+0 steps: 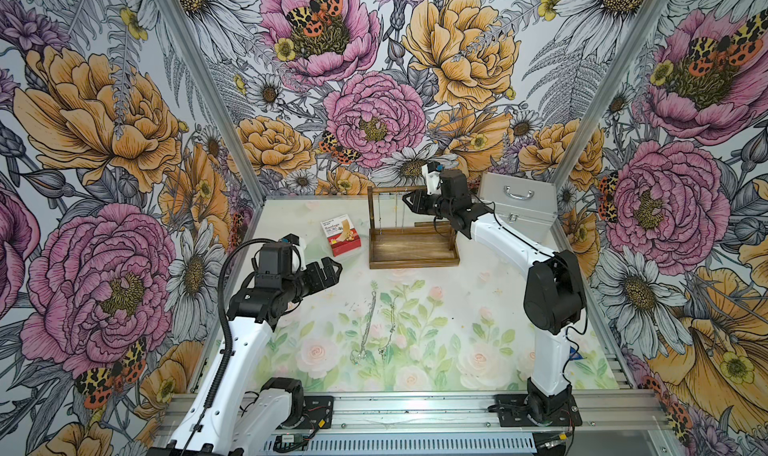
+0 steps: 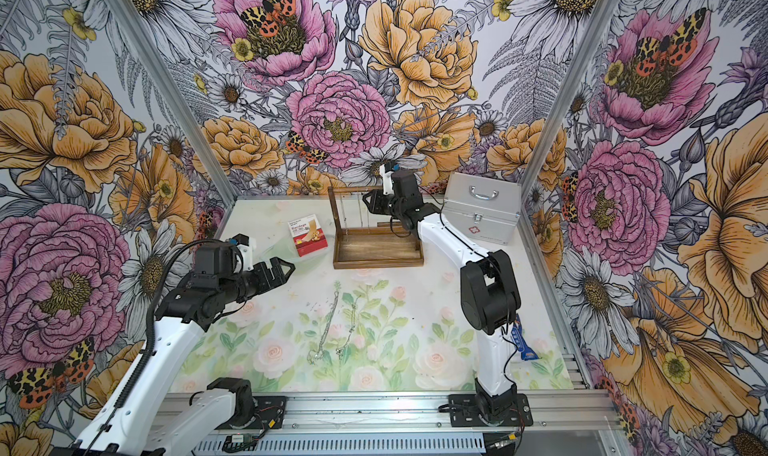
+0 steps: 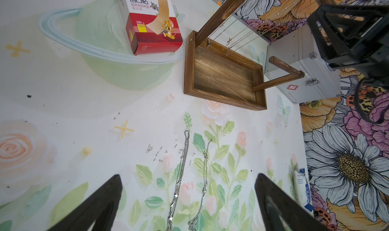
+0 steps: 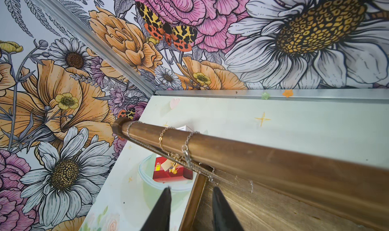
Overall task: Take the necklace off the jewelry display stand
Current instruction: Take off the necklace from the stand.
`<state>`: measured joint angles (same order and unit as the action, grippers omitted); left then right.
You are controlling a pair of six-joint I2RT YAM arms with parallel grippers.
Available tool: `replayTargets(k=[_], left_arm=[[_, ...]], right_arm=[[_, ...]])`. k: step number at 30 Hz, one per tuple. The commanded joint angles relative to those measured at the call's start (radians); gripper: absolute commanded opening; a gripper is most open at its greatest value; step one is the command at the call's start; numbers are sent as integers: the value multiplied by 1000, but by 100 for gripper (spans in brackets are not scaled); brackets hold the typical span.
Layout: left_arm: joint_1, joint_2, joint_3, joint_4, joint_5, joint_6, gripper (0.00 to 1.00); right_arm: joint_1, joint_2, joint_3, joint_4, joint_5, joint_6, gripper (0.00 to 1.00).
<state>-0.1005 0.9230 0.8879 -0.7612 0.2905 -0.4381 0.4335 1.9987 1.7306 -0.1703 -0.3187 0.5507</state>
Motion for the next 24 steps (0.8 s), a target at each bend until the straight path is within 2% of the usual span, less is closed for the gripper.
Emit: replayTargets(k=[1,16,24], left_arm=[[9,-11,-12,21,32,3,99],[8,-12,-13,23,39,3,99],[8,-12,-15,23,41,4,99]], right_arm=[[8,27,54,-15,44,-34,34],[19,65,101,-29,59,-62,30],[22,77,110,-29,70,-72,25]])
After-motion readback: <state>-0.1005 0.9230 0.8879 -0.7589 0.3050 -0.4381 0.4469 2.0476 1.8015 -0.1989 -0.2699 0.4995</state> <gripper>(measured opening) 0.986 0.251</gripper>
